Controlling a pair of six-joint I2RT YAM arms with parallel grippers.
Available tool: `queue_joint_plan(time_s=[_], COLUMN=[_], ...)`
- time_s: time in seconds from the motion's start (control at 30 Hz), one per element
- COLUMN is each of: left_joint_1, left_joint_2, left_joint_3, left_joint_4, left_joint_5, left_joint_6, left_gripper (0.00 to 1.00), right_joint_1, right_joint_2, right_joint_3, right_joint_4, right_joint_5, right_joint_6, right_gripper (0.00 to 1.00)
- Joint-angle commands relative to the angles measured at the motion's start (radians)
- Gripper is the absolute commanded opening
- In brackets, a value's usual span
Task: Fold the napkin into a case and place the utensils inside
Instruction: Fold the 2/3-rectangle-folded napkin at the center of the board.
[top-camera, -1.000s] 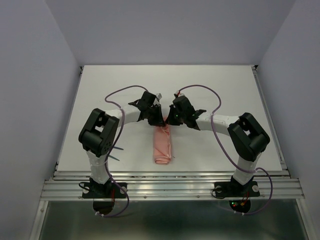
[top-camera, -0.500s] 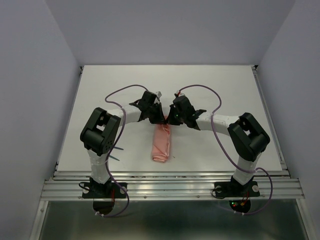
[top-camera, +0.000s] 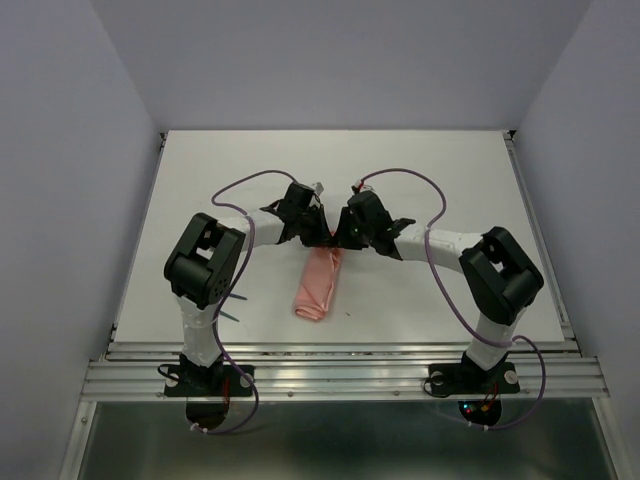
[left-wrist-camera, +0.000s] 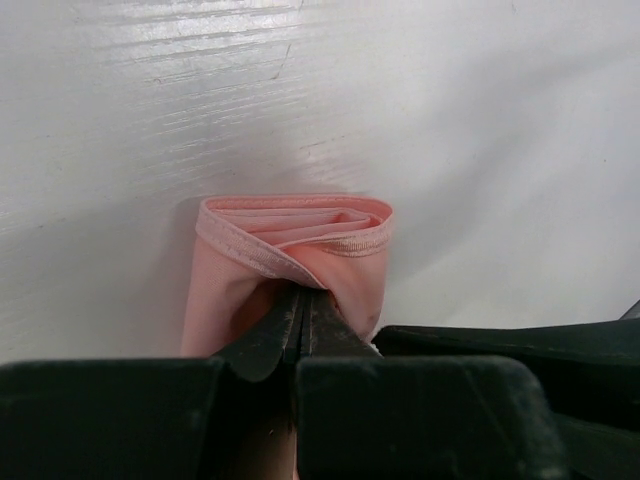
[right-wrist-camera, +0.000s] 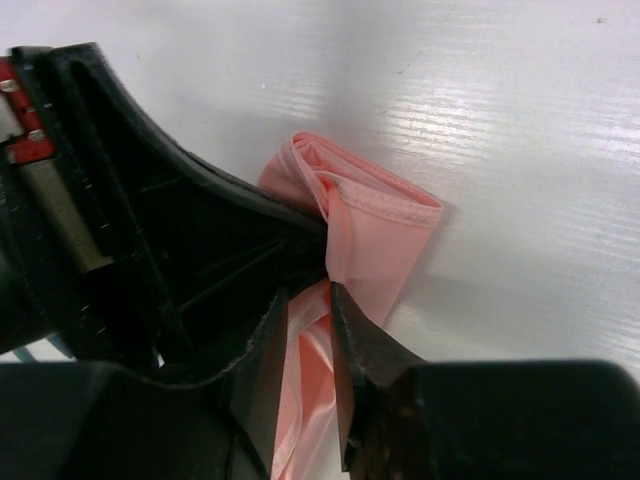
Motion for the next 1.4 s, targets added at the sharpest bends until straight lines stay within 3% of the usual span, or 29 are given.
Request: queue_joint_plan(time_s=[0.0, 0.17, 0.57, 0.63, 0.9, 1.17, 1.37], left_joint_1=[-0.007, -0.007, -0.007, -0.007, -0.007, -0.002, 0.004], left_joint_2=[-0.032, -0.062, -0.127, -0.144, -0.177, -0.317, -0.427], left_joint_3=[-0.016, -0.03, 0.001, 0.002, 0.008, -0.036, -0.148], left_joint_4=[0.037, 0.021, -0.101, -0.124, -0.192, -0.266, -0.301], left_joint_5=[0.009, 0.021, 0.019, 0.012, -0.011, -0.086, -0.106], left_joint_6=[0.004, 0.005, 0.042, 0.048, 0.077, 0.076, 0.065], left_gripper=[0.0, 0.0, 0.0, 0.03, 0.09, 0.08, 0.0], right_joint_1=[0.001, 0.001, 0.001, 0.001, 0.01, 0.067, 0.098], right_joint_2=[-0.1, -0.154, -0.253, -0.278, -0.322, -0.335, -0.306], right_joint_3=[-0.007, -0.062, -0.176, -0.22, -0.337, -0.406, -0.403], right_joint_4=[-0.019, -0.025, -0.028, -0.01, 0.099, 0.17, 0.203], right_joint_5=[0.044, 0.043, -0.008, -0.035, -0.175, -0.273, -0.322], right_joint_6=[-0.009, -0.003, 0.062, 0.086, 0.187, 0.238, 0.249], right_gripper=[0.31, 0.4, 0.42, 0.52, 0.59, 0.63, 0.63])
